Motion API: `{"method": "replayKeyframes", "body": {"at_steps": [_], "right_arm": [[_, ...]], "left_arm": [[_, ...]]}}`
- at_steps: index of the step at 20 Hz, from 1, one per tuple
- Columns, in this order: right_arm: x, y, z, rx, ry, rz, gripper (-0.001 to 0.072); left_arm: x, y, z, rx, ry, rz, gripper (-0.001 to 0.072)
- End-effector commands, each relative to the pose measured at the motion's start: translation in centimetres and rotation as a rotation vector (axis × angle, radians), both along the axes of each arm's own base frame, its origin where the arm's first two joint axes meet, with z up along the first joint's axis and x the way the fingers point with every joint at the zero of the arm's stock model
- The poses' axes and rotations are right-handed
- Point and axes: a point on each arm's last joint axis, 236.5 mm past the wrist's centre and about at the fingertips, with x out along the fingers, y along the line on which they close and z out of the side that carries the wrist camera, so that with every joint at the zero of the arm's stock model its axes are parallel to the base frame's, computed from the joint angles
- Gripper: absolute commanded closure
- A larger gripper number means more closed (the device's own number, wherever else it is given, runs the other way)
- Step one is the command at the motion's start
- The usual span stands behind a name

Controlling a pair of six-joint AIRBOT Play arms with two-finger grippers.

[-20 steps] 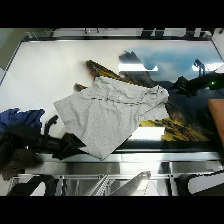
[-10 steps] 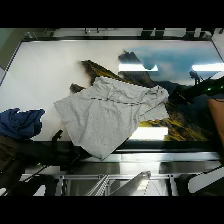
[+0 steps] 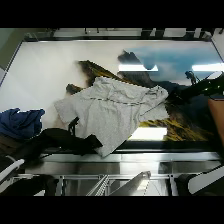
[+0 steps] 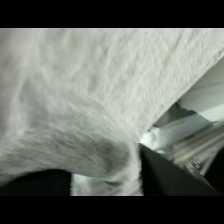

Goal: Fold the shirts.

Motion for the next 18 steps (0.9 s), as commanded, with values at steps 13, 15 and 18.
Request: {"method": "replayKeyframes", "body": {"at_steps": [13,15,18], "right_arm": [[5.9,4.8,9.4,0.32,-0.349,-0.057,0.0307],[4.5,1.5,6.6,0.213,-0.247,-0.093,0.021],[3.5,-2.5,3.7,0.04,-0.217,-0.074,0.0206]], "left_arm": [[7.3,3.5,9.5,-0.065,-0.3,0.026,0.0676],[6.4,5.0,9.3,-0.058,-0.259,0.032,0.0676],[4.4,5.7,7.1,-0.046,-0.182,0.045,0.0676]]}}
